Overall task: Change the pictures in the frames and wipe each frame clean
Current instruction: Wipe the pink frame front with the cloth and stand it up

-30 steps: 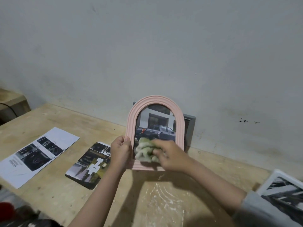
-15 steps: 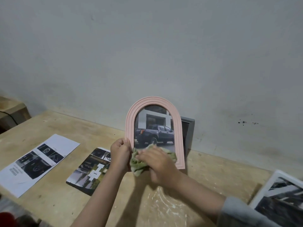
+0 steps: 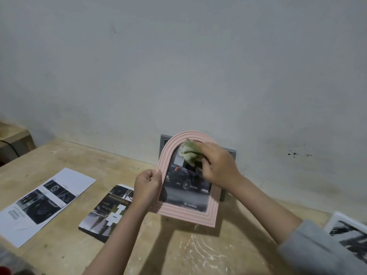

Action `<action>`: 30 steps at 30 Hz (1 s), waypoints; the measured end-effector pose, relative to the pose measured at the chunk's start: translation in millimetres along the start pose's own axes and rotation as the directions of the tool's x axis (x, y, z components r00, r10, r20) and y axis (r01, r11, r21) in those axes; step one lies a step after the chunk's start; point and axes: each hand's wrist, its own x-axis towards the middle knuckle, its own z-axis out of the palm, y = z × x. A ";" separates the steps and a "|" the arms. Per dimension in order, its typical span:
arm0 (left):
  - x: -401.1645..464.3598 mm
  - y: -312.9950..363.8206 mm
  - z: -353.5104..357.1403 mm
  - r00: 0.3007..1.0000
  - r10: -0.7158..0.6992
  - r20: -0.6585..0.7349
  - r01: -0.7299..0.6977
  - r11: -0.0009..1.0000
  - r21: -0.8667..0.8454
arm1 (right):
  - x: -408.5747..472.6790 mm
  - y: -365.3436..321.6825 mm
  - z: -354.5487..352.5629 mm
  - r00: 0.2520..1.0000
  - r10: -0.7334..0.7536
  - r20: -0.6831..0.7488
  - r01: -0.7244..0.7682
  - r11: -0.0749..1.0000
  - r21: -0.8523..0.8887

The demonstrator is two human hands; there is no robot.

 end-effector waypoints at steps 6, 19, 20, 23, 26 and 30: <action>-7.8 8.7 24.5 0.991 0.137 -0.013 -0.133 0.976 0.173 | 11.9 10.4 46.4 0.944 -0.273 0.185 0.323 0.884 -0.339; -3.0 11.5 0.0 0.961 0.249 -0.117 -0.228 0.959 0.168 | 23.7 28.1 35.4 0.972 0.235 -0.027 -0.236 0.951 -0.198; -1.7 10.8 -2.5 0.960 0.243 -0.137 -0.222 0.963 0.152 | 23.6 27.0 34.4 0.960 0.276 -0.037 -0.279 0.945 -0.172; 0.7 7.8 -7.8 0.954 0.208 -0.216 -0.194 0.977 0.085 | 18.1 25.0 32.6 0.948 0.316 -0.033 -0.317 0.932 -0.174; 1.9 8.8 -8.5 0.948 0.155 -0.278 -0.163 0.987 -0.005 | 4.2 24.2 34.4 0.937 0.351 -0.004 -0.346 0.922 -0.174; 3.4 11.3 -11.1 0.939 0.089 -0.331 -0.120 0.990 -0.074 | -20.6 14.8 48.1 0.928 0.368 0.055 -0.356 0.920 -0.164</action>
